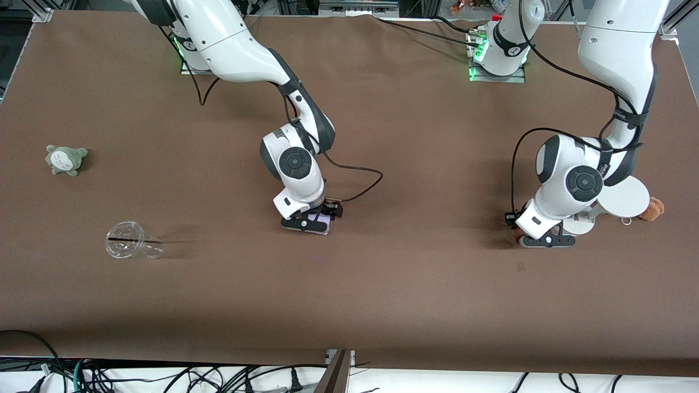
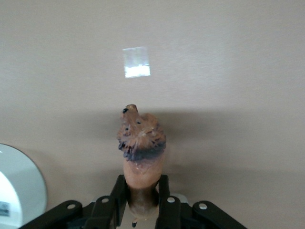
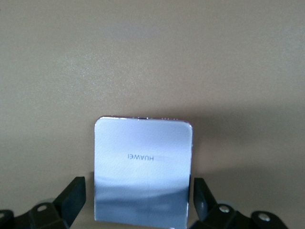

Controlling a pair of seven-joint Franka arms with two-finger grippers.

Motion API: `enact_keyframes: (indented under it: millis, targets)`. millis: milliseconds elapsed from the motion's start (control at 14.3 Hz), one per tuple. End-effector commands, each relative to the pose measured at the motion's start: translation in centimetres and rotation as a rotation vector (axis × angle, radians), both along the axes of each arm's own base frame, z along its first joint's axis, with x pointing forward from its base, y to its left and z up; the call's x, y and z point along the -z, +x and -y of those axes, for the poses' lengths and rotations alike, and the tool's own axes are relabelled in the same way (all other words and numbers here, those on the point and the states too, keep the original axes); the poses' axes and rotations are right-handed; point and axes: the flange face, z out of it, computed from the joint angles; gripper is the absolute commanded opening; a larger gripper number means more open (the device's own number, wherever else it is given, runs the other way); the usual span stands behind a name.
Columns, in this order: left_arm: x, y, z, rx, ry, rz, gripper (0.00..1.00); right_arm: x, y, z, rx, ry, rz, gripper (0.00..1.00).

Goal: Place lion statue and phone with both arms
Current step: 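Place the lion with the left gripper while the right gripper moves the phone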

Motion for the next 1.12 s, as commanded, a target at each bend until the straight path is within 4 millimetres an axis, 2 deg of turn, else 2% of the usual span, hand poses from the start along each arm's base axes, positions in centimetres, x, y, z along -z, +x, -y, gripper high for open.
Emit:
enact_keyframes:
  millis: [0, 140, 210, 280, 350, 420, 490, 560, 700, 770, 980, 1050]
  targets:
    - [-0.1, -0.4, -1.6, 0.053, 0.004, 0.021, 0.00, 0.1, 0.5, -0.5, 0.003, 0.001, 0.034, 1.00]
    - [0.2, -0.3, -1.5, 0.054, 0.001, 0.033, 0.00, 0.8, 0.7, -0.6, 0.002, 0.009, 0.051, 1.00]
    - [0.3, -0.3, -1.5, 0.054, 0.001, 0.031, 0.00, 1.2, 0.7, -0.5, 0.002, 0.012, 0.057, 0.89]
    - [0.4, -0.2, -1.5, 0.053, 0.001, 0.032, 0.01, 1.5, 0.7, -0.5, 0.002, 0.012, 0.058, 0.59]
    - [0.6, -0.2, -1.4, 0.055, 0.001, 0.032, 0.02, 1.6, 0.7, -0.5, 0.002, 0.012, 0.058, 0.51]
    - [1.0, -0.2, -1.5, 0.053, 0.000, 0.030, 0.05, 1.6, 0.7, -0.5, 0.002, 0.012, 0.058, 0.51]
    - [1.2, 0.0, -1.4, 0.055, -0.003, 0.040, 0.10, 1.5, 0.8, -0.4, -0.008, 0.009, 0.062, 0.43]
    - [1.5, 0.0, -1.4, 0.052, -0.003, 0.044, 0.19, 0.5, 1.8, 0.8, -0.007, -0.005, 0.075, 0.30]
    - [1.2, 0.1, -1.4, 0.052, -0.003, 0.048, 0.54, -3.1, 3.5, 2.7, -0.013, -0.023, 0.079, 0.30]
    - [0.9, 0.2, -1.4, 0.053, -0.003, 0.050, 0.62, -4.7, 4.8, 3.8, -0.039, -0.028, 0.078, 0.30]
    - [-0.9, 0.5, -1.3, 0.052, -0.001, 0.072, 0.71, -6.4, 8.2, 9.1, -0.120, -0.046, 0.069, 0.30]
    - [-1.8, 0.6, -1.4, 0.049, 0.000, 0.084, 0.75, -6.2, 9.2, 11.4, -0.138, -0.056, 0.066, 0.31]
